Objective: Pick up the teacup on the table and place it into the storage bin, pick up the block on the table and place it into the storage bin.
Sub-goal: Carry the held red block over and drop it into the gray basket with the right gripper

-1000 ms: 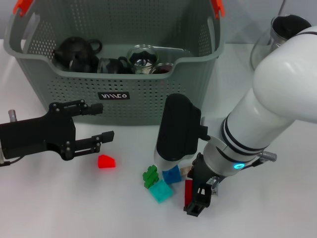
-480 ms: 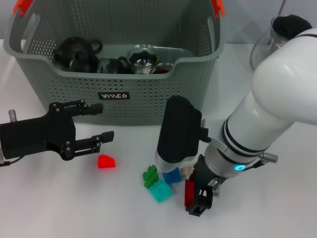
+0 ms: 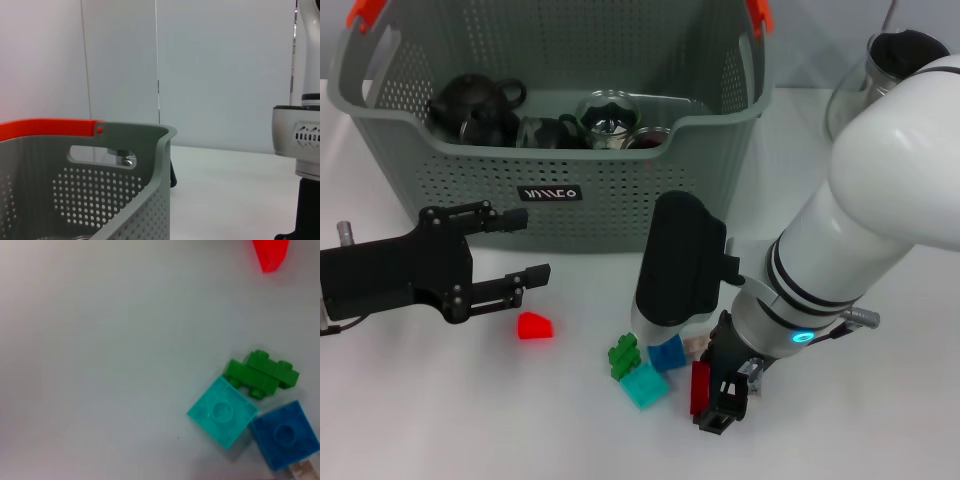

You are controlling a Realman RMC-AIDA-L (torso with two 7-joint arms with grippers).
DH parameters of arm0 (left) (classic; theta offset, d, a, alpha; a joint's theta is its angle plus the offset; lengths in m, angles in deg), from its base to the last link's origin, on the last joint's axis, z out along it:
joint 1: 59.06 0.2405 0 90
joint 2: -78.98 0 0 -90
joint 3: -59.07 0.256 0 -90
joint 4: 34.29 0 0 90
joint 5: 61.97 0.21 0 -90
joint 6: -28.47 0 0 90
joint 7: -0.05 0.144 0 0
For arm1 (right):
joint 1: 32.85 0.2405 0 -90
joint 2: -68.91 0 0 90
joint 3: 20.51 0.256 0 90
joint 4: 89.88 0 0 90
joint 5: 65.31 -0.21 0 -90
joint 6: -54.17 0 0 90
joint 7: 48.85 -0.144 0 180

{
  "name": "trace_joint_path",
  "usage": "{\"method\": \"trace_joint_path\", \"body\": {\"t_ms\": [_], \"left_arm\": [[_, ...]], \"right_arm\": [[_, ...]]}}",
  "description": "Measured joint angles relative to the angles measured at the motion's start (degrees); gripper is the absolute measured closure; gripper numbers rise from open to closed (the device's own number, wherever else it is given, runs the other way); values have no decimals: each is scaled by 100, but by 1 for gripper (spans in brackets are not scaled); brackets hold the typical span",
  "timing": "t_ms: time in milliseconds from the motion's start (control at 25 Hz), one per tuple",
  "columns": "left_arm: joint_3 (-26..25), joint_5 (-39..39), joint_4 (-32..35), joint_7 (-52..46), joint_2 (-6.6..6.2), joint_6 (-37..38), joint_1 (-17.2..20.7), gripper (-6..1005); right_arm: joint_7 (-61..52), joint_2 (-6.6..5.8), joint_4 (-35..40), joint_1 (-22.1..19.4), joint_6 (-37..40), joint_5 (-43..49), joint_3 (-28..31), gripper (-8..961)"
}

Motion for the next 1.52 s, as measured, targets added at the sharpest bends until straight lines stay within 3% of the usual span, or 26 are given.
{"method": "trace_joint_path", "body": {"t_ms": [240, 680, 880, 1040, 1200, 1400, 1520], "left_arm": [[-10, 0, 0, 0, -7, 6, 0, 324], [-75, 0, 0, 0, -26, 54, 0, 324], [-89, 0, 8, 0, -35, 58, 6, 325], [-136, 0, 9, 0, -36, 65, 9, 325], [-144, 1, 9, 0, -36, 65, 9, 325], [-150, 1, 15, 0, -36, 69, -5, 325], [-150, 0, 15, -10, -36, 72, -35, 325]], "right_arm": [[-69, -54, 356, -135, 305, 13, 203, 258], [-17, -68, 2091, -677, 1817, 210, 1604, 259], [-162, -55, 3140, -455, 2819, 85, 2720, 259], [-201, -50, 3520, 119, 3162, -42, 3658, 259], [-30, -45, 3513, 579, 2671, -1, 4222, 258], [207, -69, 3213, 712, 1133, 80, 4328, 259], [356, -70, 2633, 775, 238, 144, 4302, 259]]}}
